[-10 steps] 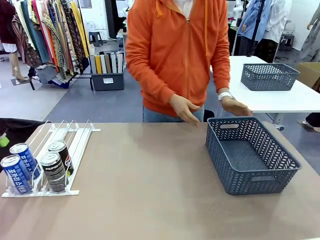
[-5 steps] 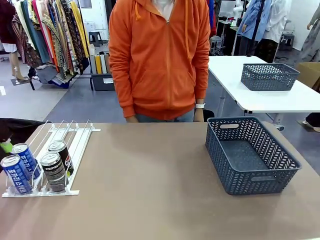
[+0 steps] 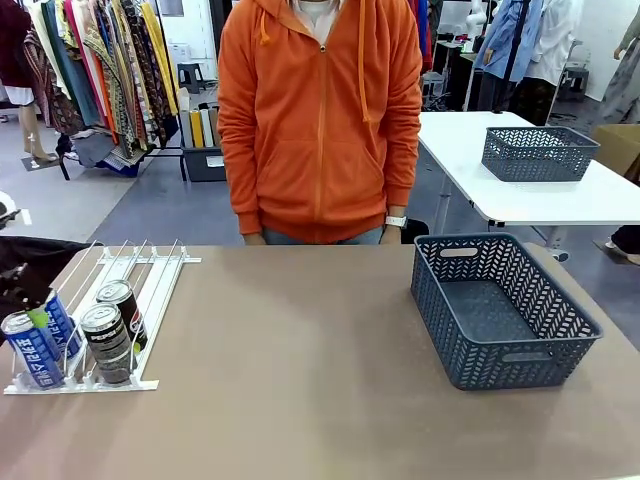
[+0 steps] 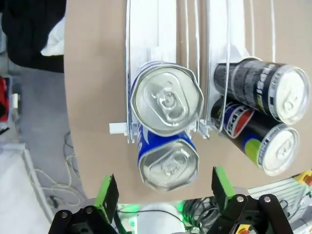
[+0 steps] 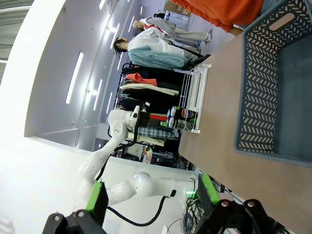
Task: Retrieve and store the cans from the dispenser.
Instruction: Pick up one can from the Automatic Can Dispenser and place it in the middle of the table.
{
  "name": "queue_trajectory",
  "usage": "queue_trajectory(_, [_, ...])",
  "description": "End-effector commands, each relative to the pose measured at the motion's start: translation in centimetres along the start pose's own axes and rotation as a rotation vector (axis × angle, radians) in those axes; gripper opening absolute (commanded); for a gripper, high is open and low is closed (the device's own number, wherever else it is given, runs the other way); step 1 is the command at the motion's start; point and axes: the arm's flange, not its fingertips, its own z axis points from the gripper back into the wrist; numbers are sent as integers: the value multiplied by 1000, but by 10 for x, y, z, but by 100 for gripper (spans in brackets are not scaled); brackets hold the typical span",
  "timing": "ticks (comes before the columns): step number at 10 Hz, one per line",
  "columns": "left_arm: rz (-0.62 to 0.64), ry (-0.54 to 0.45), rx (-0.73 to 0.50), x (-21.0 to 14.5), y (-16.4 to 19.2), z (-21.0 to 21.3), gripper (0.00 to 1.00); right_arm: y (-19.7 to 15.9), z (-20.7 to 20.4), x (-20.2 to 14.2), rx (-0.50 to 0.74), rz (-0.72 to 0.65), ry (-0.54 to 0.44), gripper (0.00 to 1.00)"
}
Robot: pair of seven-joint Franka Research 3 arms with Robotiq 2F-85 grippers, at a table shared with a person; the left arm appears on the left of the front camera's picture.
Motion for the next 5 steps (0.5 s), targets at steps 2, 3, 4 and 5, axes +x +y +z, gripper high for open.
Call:
queue_trajectory(2, [49, 40, 31, 10, -8, -22, 100, 5, 0, 3, 13, 3, -6, 100])
queue_trajectory(3, [52, 43, 38, 11, -8, -25, 100, 5, 0, 3, 13, 3, -6, 100])
queue_trajectory(4, [63, 48, 47, 13, -8, -30, 100, 5, 0, 3, 13, 3, -6, 100])
queue_trajectory(5, [61, 51, 40, 11, -9, -30, 100, 5, 0, 3, 13, 3, -6, 100])
